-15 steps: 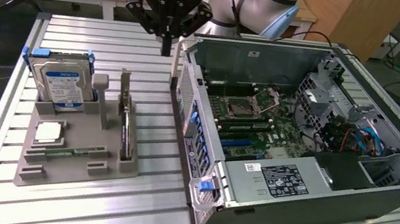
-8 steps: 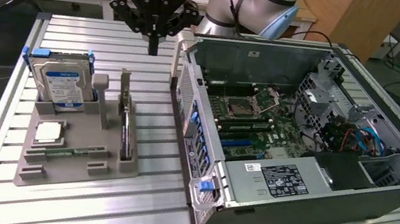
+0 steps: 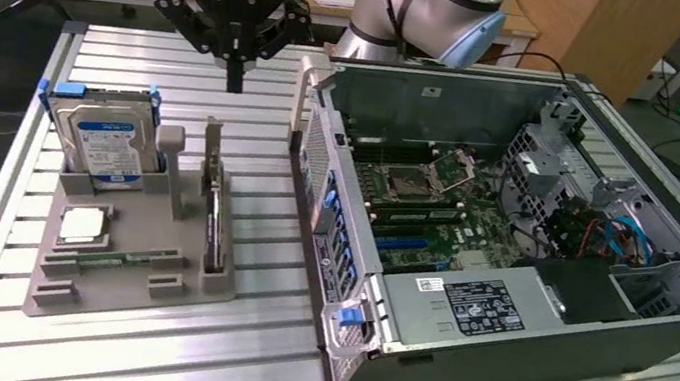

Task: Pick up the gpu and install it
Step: 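Reach for the gpu, then pick up the gpu and move the gpu toward the slot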

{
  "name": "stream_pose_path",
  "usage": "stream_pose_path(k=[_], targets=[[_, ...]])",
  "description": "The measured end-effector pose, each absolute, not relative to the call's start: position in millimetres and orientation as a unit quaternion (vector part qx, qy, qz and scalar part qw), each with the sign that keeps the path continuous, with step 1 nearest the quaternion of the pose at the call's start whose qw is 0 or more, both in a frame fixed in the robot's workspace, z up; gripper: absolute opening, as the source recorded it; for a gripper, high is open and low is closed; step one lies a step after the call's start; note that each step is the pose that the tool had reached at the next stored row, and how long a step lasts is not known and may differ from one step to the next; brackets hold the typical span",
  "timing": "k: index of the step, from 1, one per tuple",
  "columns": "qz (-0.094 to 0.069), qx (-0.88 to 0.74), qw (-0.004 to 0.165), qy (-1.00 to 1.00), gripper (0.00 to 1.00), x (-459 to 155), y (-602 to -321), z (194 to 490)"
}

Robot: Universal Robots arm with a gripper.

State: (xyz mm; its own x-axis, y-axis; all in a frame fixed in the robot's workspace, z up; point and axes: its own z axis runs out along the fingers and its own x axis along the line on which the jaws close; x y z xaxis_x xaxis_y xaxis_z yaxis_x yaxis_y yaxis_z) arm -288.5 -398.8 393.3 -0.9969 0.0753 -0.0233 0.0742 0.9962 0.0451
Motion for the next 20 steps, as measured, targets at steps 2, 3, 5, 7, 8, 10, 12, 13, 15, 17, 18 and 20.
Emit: stream_pose_path(k=[2,3,5,7,8,10,12,13,15,17,18,20], targets=[[0.022,0.037,0.012,0.999,0.11,-294,-399,393],[0.022,0.037,0.012,0.999,0.11,-297,-399,393],[0.022,0.037,0.013,0.999,0.11,-303,-399,393],[0.022,0.037,0.012,0.999,0.11,-309,-399,393],[0.022,0.037,0.012,0.999,0.11,-310,-399,393],[0.022,0.037,0.013,0.999,0.11,-311,-399,393],[0.022,0.037,0.013,0.999,0.11,-311,-399,393],[0.022,0.037,0.012,0.999,0.11,-311,-399,393],[0.022,0.037,0.012,0.999,0.11,-311,-399,393],[0.022,0.037,0.012,0.999,0.11,-311,-399,393],[0.022,0.037,0.012,0.999,0.11,-311,-399,393],[0.022,0.037,0.012,0.999,0.11,-311,-399,393]])
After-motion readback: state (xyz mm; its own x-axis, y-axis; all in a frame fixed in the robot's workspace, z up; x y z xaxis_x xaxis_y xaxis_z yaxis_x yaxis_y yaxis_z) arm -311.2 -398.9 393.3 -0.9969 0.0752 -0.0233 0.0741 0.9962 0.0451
